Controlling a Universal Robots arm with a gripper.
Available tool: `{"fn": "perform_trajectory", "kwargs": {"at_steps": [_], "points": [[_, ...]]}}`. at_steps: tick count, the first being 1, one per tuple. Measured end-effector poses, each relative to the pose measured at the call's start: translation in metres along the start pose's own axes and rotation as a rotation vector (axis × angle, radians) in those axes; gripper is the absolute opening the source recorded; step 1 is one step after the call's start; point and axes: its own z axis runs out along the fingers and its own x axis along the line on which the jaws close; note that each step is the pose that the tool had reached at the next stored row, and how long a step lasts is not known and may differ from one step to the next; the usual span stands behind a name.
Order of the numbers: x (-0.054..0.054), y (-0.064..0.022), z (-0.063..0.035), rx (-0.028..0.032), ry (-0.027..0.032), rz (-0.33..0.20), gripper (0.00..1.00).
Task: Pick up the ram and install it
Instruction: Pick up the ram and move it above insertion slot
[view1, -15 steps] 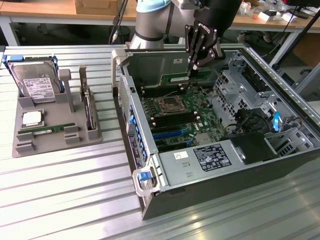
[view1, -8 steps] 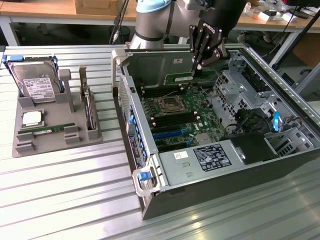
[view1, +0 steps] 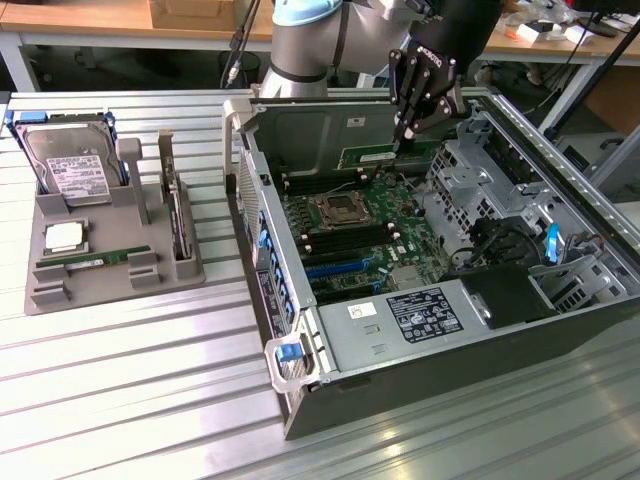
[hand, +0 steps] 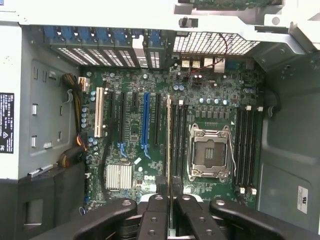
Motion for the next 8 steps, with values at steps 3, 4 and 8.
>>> {"fn": "perform_trajectory", "kwargs": {"at_steps": [3, 4, 8], "points": [[0.0002, -0.0041, -0.0002, 0.0, 0.0001, 0.0, 0.13], [0.0003, -0.0057, -0.0003, -0.0001, 0.0002, 0.0, 0.13], [0.0005, -0.0104, -0.0005, -0.0001, 0.0001, 0.0, 0.13]]}}
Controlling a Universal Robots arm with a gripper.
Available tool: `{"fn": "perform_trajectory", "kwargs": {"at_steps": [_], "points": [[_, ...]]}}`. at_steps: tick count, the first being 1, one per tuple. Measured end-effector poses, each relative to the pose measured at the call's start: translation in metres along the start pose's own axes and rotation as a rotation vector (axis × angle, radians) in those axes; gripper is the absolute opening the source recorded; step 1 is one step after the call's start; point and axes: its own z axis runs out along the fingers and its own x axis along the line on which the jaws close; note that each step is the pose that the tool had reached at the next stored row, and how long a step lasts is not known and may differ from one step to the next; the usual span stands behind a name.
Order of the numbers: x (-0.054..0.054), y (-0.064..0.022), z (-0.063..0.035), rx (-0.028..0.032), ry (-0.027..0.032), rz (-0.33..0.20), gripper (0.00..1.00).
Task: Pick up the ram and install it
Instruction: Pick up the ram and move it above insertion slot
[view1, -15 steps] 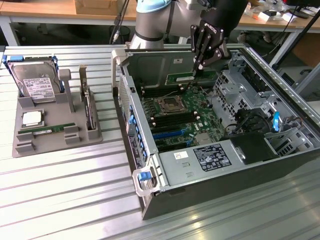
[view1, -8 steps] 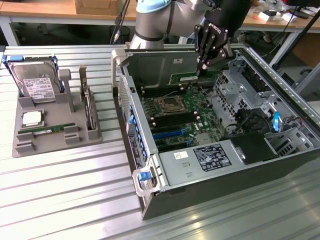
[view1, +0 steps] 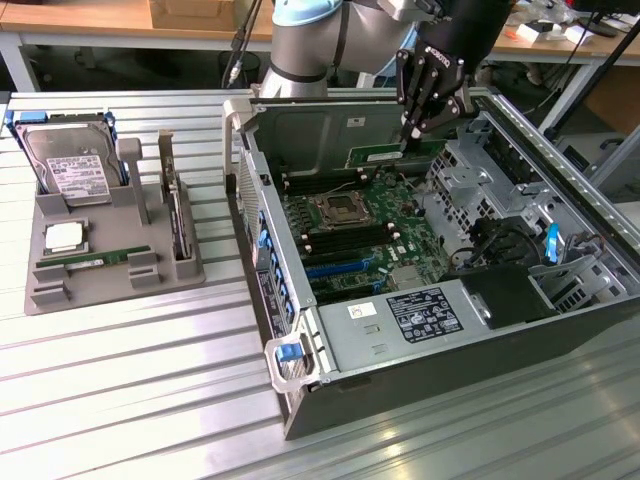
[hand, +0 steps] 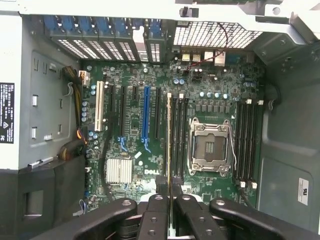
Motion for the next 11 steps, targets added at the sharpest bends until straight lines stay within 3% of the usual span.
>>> {"fn": "perform_trajectory", "kwargs": {"at_steps": [11], "points": [[0.001, -0.0155, -0.0007, 0.0, 0.0, 0.0, 0.13]]}}
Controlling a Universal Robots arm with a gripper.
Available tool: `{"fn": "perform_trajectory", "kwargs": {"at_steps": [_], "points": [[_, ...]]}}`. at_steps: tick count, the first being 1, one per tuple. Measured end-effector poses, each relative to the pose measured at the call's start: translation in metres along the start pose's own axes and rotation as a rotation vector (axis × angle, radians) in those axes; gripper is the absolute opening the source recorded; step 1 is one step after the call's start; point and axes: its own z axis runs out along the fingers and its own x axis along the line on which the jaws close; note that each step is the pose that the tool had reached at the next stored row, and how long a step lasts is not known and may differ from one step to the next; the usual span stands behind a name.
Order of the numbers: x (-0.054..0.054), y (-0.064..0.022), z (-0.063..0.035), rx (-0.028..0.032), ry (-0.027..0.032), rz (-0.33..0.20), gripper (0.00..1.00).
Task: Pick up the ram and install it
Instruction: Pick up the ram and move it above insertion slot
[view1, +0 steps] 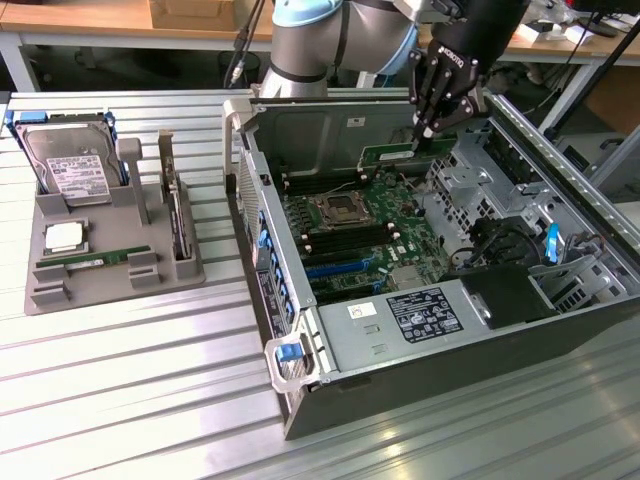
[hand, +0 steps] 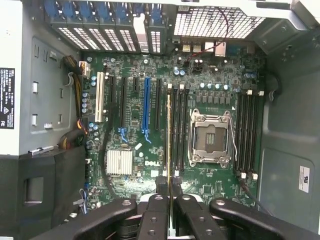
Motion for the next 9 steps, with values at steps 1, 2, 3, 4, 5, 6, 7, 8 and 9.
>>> {"fn": "perform_trajectory", "kwargs": {"at_steps": [1, 2, 3, 4, 5, 6, 7, 8, 9], "points": [[0.0, -0.0011, -0.0001, -0.0001, 0.0001, 0.0, 0.13], [0.0, -0.0022, -0.0001, 0.0, 0.0001, 0.0, 0.13], [0.0, -0.0037, -0.0002, 0.0, 0.0, 0.0, 0.13], [0.0, -0.0052, -0.0002, 0.0, -0.0001, 0.0, 0.13], [0.0, -0.0082, -0.0004, 0.0, 0.0, 0.0, 0.13], [0.001, -0.0107, -0.0005, 0.0, 0.0, 0.0, 0.13], [0.001, -0.0122, -0.0005, 0.0, 0.0, 0.0, 0.13], [0.001, -0.0132, -0.0006, 0.0, 0.0, 0.0, 0.13], [0.001, -0.014, -0.0006, 0.0, 0.0, 0.0, 0.13]]}}
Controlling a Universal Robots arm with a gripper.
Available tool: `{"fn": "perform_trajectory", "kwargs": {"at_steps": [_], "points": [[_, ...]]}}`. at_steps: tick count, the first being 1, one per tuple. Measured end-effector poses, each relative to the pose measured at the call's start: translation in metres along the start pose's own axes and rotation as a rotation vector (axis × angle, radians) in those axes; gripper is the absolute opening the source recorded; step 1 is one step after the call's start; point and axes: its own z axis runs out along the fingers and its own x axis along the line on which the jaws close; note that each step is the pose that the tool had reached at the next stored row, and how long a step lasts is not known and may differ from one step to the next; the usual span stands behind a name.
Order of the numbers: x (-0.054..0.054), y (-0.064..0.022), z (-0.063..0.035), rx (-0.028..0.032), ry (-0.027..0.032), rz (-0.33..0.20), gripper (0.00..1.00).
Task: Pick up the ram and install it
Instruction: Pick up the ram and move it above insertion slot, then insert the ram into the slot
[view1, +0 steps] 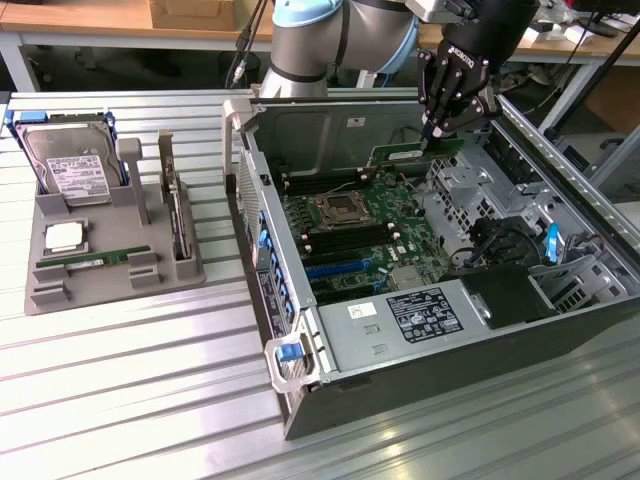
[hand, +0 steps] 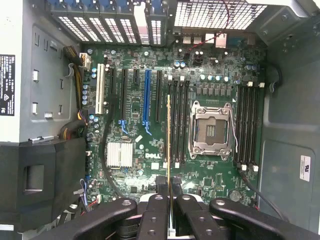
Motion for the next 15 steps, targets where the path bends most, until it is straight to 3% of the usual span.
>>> {"fn": "perform_trajectory", "kwargs": {"at_steps": [8, 15], "points": [[0.0005, -0.0099, -0.0004, 0.0, 0.0, 0.0, 0.13], [0.0005, -0.0096, 0.0005, 0.0, -0.0001, 0.0, 0.13]]}}
